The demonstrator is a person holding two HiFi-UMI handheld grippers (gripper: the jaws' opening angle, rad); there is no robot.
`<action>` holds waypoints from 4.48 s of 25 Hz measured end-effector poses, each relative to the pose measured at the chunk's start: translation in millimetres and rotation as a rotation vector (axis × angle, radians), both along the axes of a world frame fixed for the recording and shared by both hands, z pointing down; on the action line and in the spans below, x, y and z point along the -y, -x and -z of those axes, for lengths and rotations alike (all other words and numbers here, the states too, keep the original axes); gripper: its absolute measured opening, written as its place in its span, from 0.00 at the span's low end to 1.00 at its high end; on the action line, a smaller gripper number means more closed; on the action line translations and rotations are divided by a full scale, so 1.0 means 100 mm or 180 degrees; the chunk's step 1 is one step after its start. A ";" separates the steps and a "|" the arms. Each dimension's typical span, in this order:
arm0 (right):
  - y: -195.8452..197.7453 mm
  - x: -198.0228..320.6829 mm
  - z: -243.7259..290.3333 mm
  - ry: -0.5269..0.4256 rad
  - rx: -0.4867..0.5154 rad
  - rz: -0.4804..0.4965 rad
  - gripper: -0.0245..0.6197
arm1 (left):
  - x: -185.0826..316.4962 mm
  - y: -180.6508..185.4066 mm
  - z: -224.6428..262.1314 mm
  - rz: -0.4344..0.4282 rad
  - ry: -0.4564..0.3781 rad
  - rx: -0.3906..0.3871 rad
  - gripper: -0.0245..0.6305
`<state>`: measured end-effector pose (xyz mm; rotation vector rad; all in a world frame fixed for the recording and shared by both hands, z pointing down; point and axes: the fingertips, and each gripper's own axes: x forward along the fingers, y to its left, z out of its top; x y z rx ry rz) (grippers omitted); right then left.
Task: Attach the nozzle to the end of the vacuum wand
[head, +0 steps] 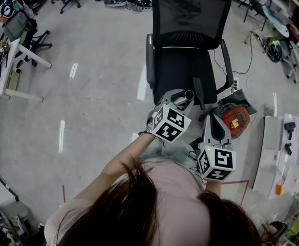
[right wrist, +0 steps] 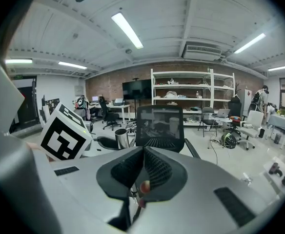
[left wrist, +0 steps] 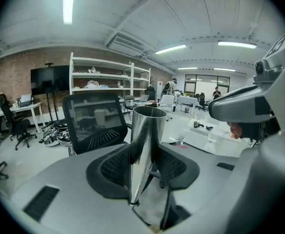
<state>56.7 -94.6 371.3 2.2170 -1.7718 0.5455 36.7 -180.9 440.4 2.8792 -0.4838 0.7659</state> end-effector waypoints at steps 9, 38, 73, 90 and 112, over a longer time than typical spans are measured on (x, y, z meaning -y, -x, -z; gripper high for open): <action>-0.17 -0.01 -0.11 0.0065 0.0046 0.0002 0.08 | 0.05 0.01 -0.05 0.0064 -0.0030 -0.0016 0.29; -1.72 0.09 -1.09 0.0440 0.0646 0.0860 0.08 | 0.11 -0.32 -0.07 0.0754 -0.0346 -0.0170 0.28; -2.05 -0.18 -3.00 0.0945 0.0550 0.0578 0.09 | 0.10 -0.04 -0.19 0.0745 -0.0502 -0.0490 0.28; -2.26 0.04 -4.04 0.1327 0.0973 0.1065 0.21 | 0.17 -0.07 -0.29 0.1258 -0.0672 -0.0677 0.28; -2.56 0.32 -5.47 0.1931 0.2097 0.1366 0.29 | 0.19 -0.24 -0.52 0.1635 -0.0750 -0.0751 0.28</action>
